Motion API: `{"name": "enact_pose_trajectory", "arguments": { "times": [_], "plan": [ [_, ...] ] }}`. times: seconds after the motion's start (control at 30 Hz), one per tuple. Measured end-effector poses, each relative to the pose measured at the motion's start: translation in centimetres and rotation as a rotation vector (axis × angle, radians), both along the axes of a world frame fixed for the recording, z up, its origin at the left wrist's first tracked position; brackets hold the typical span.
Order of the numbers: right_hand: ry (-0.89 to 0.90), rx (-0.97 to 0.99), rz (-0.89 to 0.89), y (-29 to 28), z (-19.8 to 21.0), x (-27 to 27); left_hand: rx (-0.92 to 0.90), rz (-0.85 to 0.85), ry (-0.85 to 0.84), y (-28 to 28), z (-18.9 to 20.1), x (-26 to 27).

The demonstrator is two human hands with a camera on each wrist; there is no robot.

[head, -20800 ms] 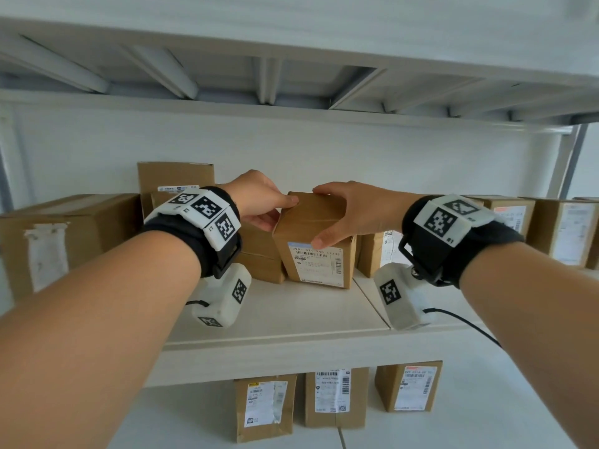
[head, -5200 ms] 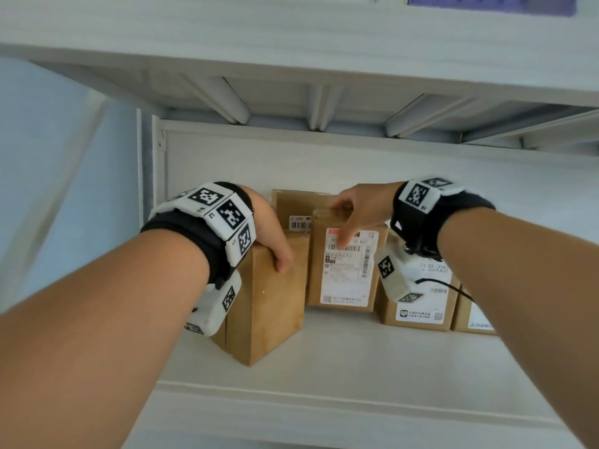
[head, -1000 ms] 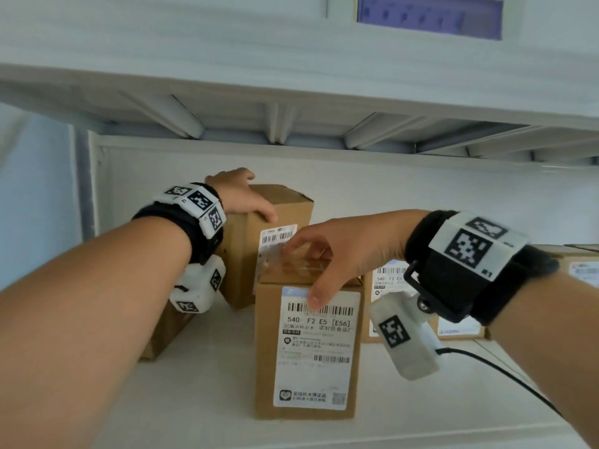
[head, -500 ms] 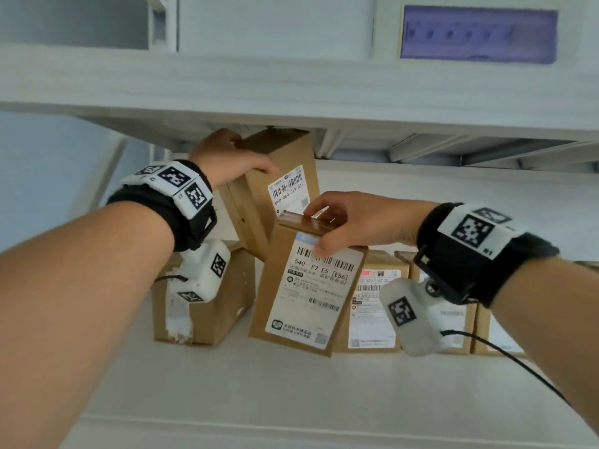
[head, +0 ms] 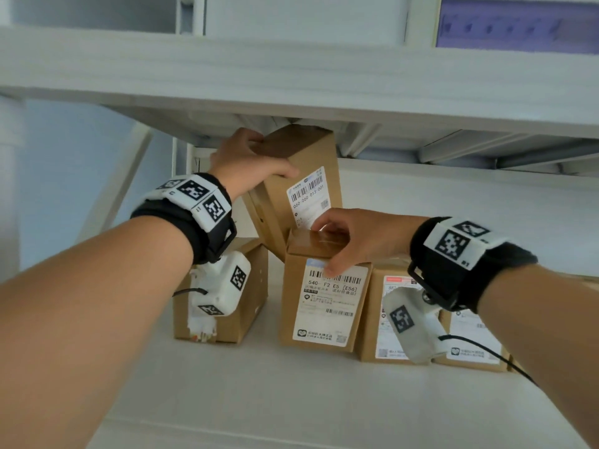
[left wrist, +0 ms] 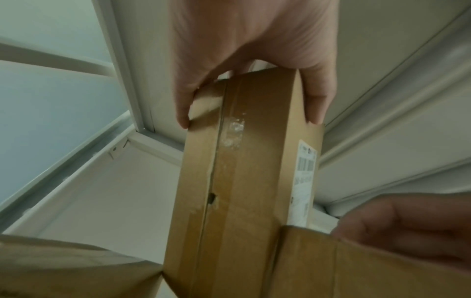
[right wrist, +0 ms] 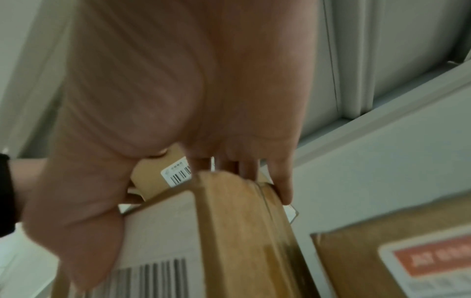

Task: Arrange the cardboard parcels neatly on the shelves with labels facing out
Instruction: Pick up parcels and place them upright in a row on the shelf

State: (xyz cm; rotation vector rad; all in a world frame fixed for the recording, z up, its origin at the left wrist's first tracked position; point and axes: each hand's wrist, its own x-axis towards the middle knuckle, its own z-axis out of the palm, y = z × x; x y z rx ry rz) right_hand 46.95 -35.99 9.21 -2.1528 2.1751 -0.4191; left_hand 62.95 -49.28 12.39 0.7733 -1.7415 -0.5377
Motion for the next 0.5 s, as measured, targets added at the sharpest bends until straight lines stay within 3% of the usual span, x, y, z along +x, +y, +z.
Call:
{"name": "enact_pose_trajectory", "arguments": {
  "times": [0.5],
  "plan": [
    [0.055, 0.002, -0.066, -2.8, -2.3, -1.7, -0.131, 0.045, -0.11, -1.0, -1.5, -0.7]
  ]
}}
